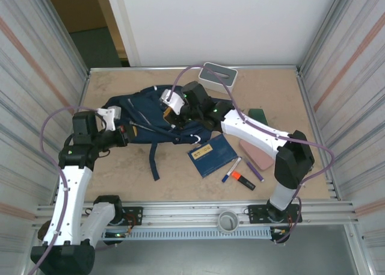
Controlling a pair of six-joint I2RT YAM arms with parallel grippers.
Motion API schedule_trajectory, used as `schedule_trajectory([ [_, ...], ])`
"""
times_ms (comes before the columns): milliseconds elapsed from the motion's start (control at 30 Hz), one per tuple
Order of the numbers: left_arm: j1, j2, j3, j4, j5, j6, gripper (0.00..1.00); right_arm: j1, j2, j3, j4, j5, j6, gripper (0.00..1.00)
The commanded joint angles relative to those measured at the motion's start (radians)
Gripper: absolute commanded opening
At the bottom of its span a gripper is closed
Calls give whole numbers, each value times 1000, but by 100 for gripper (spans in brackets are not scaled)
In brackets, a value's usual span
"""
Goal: Pack the student bag
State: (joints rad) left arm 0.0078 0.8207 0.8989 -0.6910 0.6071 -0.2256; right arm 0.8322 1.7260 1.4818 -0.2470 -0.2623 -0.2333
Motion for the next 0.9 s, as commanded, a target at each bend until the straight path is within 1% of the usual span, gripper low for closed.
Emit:
schedule_trajectory([
  [0, 5, -14, 14, 84, 120, -8, 0, 27, -38, -16, 18, -83, 39, 49],
  [33, 5, -13, 11, 91, 132, -8, 0, 33, -30, -17, 28, -89, 45, 59],
  [133, 5, -11, 9, 96, 150, -7, 0, 48, 18, 2, 40, -117, 60, 78],
  [167, 3, -9, 9, 96, 153, -7, 0, 53, 38, 15, 41, -129, 66, 83],
  [233, 3, -8, 9, 96, 157, -5, 0, 67, 72, 39, 42, -138, 71, 84],
  [267, 1, -5, 10, 96, 158, -5, 0, 74, 90, 54, 38, -132, 70, 81],
  [300, 2, -6, 11, 96, 157, -5, 0, 77, 100, 66, 33, -122, 68, 74],
  [367, 2, -8, 14, 85, 137, 3, 0, 75, 114, 87, 4, -74, 64, 48],
  [433, 4, -11, 17, 64, 92, 15, 0, 60, 98, 75, -11, -54, 52, 31],
  [500, 11, -14, 20, 42, 44, 27, 0, 35, 60, 40, -7, -61, 48, 21],
  [567, 32, -20, 17, 29, 7, 34, 0, 9, 12, -12, -4, -73, 38, 12],
  [633, 67, -28, 4, 32, -11, 34, 0, -17, -29, -57, -4, -91, 26, 6],
  [700, 116, -35, -15, 45, -30, 24, 0, -36, -59, -89, -12, -114, 10, 4],
  [800, 181, -35, -51, 80, -23, -3, 0, -60, -73, -94, -54, -137, -18, 2],
  [867, 194, -32, -68, 99, -15, -19, 0, -72, -70, -83, -75, -144, -35, 2],
])
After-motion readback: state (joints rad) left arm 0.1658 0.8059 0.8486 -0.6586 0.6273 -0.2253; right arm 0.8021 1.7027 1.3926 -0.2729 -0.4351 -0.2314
